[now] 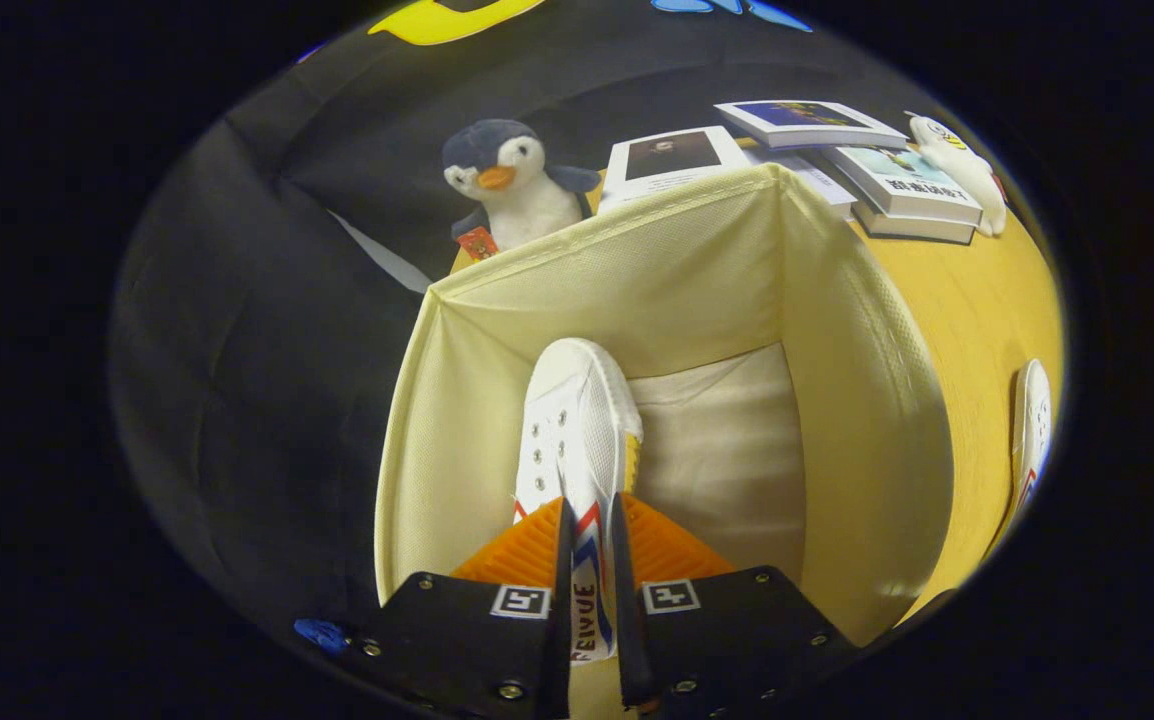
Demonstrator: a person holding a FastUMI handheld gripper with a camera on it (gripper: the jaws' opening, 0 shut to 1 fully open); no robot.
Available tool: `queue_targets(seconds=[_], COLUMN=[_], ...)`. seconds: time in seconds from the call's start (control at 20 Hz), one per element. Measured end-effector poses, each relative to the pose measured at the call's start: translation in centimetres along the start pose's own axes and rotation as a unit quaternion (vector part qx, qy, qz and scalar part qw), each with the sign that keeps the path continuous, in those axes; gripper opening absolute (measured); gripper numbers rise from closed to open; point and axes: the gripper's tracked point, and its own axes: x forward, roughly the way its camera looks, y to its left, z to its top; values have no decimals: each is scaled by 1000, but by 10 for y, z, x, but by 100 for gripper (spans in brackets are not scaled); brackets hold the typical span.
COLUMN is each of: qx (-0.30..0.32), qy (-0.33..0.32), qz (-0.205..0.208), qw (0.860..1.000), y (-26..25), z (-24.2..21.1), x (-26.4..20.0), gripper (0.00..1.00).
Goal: Open the storage box then place both shoes into the box .Put the left shoe in first, then the right shoe, with the right side of both shoes facing outward in a uniform manner.
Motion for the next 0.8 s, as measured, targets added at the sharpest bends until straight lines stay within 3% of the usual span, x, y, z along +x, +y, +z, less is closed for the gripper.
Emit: queue_targets(seconds=[0.05, 0.2, 0.4, 0.8], qx=[-4, -44, -62, -81], qy=[-6, -34, -78, -144], qz=[22, 30, 61, 17], qw=[1000, 998, 993, 986], y=[8, 5, 5, -76], z=[4, 18, 37, 67], x=[-7, -34, -81, -167], gripper=[39, 99, 98, 98])
